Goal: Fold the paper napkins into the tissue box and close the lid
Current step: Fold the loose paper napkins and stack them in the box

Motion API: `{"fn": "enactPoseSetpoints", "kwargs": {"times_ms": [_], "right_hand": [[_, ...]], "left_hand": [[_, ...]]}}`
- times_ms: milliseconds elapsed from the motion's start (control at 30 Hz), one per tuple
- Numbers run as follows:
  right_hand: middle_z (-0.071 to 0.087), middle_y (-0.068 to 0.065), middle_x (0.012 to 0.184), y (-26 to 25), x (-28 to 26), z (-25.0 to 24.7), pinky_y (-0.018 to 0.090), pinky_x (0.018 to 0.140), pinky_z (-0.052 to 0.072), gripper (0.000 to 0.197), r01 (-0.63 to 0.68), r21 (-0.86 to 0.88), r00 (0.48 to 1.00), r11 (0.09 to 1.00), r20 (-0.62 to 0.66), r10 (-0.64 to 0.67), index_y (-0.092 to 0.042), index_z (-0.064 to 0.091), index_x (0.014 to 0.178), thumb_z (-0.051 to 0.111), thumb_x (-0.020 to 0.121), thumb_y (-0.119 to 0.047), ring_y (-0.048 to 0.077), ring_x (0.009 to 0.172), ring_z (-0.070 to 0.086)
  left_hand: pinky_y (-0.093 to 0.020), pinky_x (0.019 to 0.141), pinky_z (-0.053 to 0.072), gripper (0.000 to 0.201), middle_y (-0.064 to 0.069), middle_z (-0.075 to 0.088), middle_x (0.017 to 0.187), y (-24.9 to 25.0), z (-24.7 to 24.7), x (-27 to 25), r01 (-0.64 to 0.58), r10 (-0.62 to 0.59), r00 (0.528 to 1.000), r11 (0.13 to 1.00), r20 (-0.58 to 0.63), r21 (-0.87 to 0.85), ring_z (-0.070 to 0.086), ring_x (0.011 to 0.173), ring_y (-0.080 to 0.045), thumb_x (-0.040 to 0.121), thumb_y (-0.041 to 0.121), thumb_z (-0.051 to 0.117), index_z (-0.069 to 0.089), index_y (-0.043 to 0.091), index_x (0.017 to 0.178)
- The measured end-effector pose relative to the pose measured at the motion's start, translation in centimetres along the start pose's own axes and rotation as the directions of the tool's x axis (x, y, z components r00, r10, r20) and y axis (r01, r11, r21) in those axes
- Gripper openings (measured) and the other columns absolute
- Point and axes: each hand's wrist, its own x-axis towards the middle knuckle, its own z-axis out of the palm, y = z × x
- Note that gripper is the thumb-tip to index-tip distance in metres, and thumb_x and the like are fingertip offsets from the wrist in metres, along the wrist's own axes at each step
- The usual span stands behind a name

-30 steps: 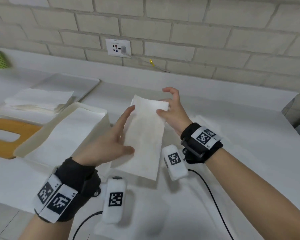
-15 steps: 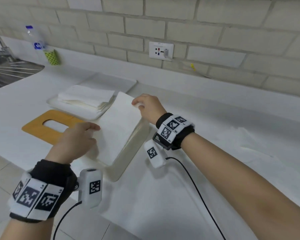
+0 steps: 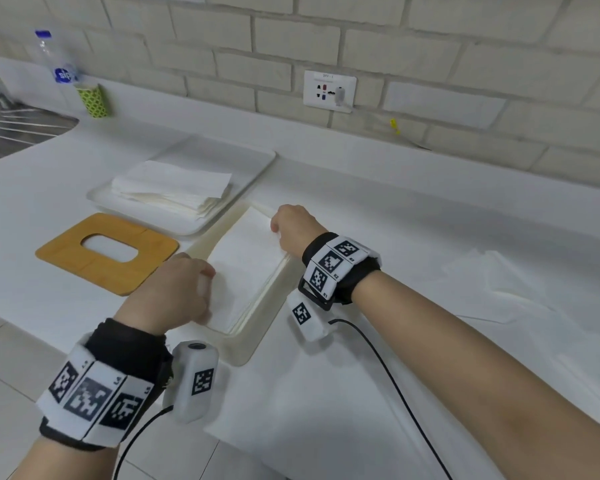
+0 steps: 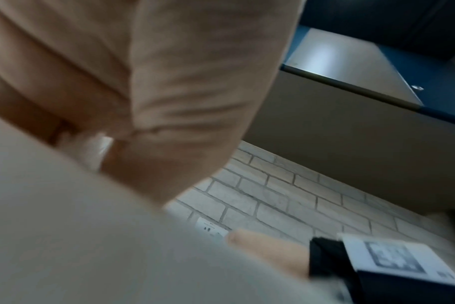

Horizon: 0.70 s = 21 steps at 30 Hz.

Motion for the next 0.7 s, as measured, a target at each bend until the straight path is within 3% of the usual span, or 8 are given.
{"fn": "enactPoseSetpoints", "kwargs": {"times_ms": [100, 167, 267, 367, 433, 533, 600, 700], "right_hand": [[0.051, 0.013, 0.118, -0.2, -0.1, 0.2, 0.032, 0.078, 0.041, 0.027, 0.053, -0.079, 0.999, 0.995, -0.009, -0.054, -0.003, 0.057, 0.109, 0.043, 0.087, 0.004, 0.028, 0.102, 0.052], [0.049, 0.010, 0.120, -0.3, 0.0, 0.2, 0.029, 0.079, 0.038, 0.025, 0.125, -0.144, 0.992, 0.982, -0.010, -0.127, -0.009, 0.058, 0.107, 0.047, 0.086, -0.002, 0.025, 0.104, 0.049], [0.054, 0.007, 0.113, -0.3, -0.4, -0.2, 0.034, 0.079, 0.046, 0.020, 0.161, -0.141, 0.987, 0.977, 0.032, -0.158, -0.009, 0.061, 0.101, 0.046, 0.087, -0.006, 0.027, 0.102, 0.054], [0.058, 0.005, 0.116, 0.1, -1.3, -0.7, 0.037, 0.083, 0.050, 0.030, 0.198, -0.143, 0.974, 0.970, 0.142, -0.178, -0.020, 0.060, 0.113, 0.038, 0.094, -0.015, 0.027, 0.104, 0.056], [0.056, 0.000, 0.126, 0.2, -1.8, -0.9, 0.036, 0.087, 0.048, 0.035, 0.201, -0.178, 0.965, 0.963, 0.207, -0.163, -0.024, 0.057, 0.121, 0.036, 0.094, -0.017, 0.023, 0.112, 0.053], [0.052, -0.002, 0.133, 0.1, -1.9, -1.0, 0.033, 0.088, 0.044, 0.037, 0.181, -0.158, 0.961, 0.971, 0.237, -0.141, -0.025, 0.056, 0.124, 0.036, 0.094, -0.015, 0.022, 0.116, 0.050], [0.049, -0.002, 0.135, 0.5, -2.5, -1.1, 0.035, 0.098, 0.041, 0.035, 0.169, -0.052, 0.968, 0.984, 0.198, -0.155, -0.024, 0.055, 0.125, 0.038, 0.095, -0.018, 0.021, 0.121, 0.047], [0.049, 0.001, 0.132, 2.7, -4.6, -1.9, 0.036, 0.102, 0.036, 0.031, 0.175, 0.092, 0.984, 0.980, 0.001, -0.176, -0.016, 0.055, 0.123, 0.043, 0.095, -0.020, 0.019, 0.122, 0.044]], "left_hand": [[-0.025, 0.093, 0.030, 0.039, -0.005, 0.040, 0.136, 0.5, 0.4, -0.5, -0.040, 0.054, 0.997, 0.973, -0.058, 0.228, 0.037, 0.121, -0.027, 0.092, 0.014, 0.048, 0.056, 0.019, 0.130], [-0.029, 0.098, 0.028, 0.033, -0.001, 0.037, 0.140, 0.8, 1.0, -0.4, -0.065, 0.111, 0.987, 0.937, -0.117, 0.345, 0.031, 0.123, -0.027, 0.094, 0.021, 0.045, 0.062, 0.019, 0.122], [-0.026, 0.090, 0.038, 0.033, -0.003, 0.047, 0.130, 1.3, 0.9, -0.5, -0.108, 0.121, 0.991, 0.969, -0.048, 0.220, 0.045, 0.116, -0.021, 0.095, 0.030, 0.047, 0.061, 0.017, 0.121], [-0.025, 0.089, 0.040, 0.049, 0.000, 0.049, 0.129, 1.8, 0.8, -1.0, -0.161, 0.159, 0.987, 0.971, 0.025, 0.176, 0.052, 0.116, -0.018, 0.091, 0.046, 0.052, 0.042, 0.036, 0.138], [-0.023, 0.089, 0.039, 0.053, 0.002, 0.051, 0.127, 2.1, 1.1, -1.2, -0.178, 0.181, 0.983, 0.959, 0.004, 0.222, 0.053, 0.116, -0.016, 0.090, 0.044, 0.053, 0.036, 0.045, 0.141], [-0.021, 0.086, 0.038, 0.047, 0.004, 0.054, 0.122, 2.4, 1.5, -1.4, -0.186, 0.200, 0.980, 0.938, -0.019, 0.293, 0.054, 0.113, -0.014, 0.094, 0.033, 0.045, 0.038, 0.044, 0.140], [-0.020, 0.082, 0.039, 0.041, 0.006, 0.057, 0.123, 2.7, 1.4, -1.9, -0.209, 0.221, 0.975, 0.941, -0.015, 0.266, 0.053, 0.113, -0.012, 0.096, 0.030, 0.044, 0.044, 0.039, 0.137], [-0.023, 0.079, 0.041, 0.034, 0.007, 0.057, 0.127, 3.6, 0.7, -3.4, -0.186, 0.193, 0.976, 0.979, -0.098, 0.081, 0.054, 0.112, -0.013, 0.098, 0.034, 0.043, 0.053, 0.036, 0.130]]}}
